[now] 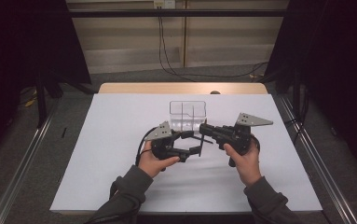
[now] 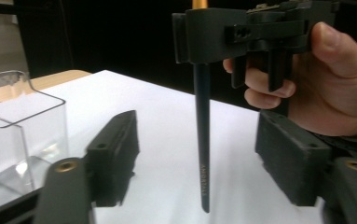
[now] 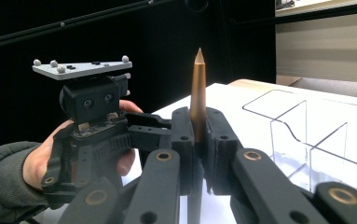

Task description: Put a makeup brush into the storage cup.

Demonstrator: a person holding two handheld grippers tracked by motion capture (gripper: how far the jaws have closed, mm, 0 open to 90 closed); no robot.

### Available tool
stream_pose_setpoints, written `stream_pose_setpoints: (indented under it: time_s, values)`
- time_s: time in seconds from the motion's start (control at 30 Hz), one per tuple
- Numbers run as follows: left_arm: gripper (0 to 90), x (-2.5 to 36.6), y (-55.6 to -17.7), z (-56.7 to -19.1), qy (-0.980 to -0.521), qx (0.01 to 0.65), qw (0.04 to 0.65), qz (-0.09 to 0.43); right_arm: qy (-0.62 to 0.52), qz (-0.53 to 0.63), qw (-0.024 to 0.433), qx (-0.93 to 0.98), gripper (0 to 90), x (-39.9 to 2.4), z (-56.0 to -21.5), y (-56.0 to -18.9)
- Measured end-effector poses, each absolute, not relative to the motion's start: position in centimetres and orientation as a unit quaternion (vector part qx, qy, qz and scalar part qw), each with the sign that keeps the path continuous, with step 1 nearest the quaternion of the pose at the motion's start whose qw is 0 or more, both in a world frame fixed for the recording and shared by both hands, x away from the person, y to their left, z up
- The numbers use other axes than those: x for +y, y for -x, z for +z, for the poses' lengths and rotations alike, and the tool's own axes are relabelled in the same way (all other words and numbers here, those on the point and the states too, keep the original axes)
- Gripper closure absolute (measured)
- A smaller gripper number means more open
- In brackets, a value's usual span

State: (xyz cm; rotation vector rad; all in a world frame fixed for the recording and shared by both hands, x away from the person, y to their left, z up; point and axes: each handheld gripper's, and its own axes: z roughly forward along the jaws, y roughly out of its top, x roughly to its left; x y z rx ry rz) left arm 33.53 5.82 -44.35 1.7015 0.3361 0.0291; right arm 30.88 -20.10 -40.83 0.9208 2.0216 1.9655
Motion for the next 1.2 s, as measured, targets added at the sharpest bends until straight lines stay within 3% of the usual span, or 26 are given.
stream_pose_setpoints:
  time_s: [0.37, 1.2]
  values:
    - [7.3, 6.6, -33.8, -44.0, -0.750, 0.165, 0.641, 0.019, -0.310, 0.658, 0.090, 0.680, 83.7, -20.3, -40.8, -30.8]
    - [2.0, 10.1, -34.2, -43.2, -0.763, 0.157, 0.625, 0.054, -0.307, 0.654, 0.102, 0.684, 83.7, -20.5, -40.6, -30.9]
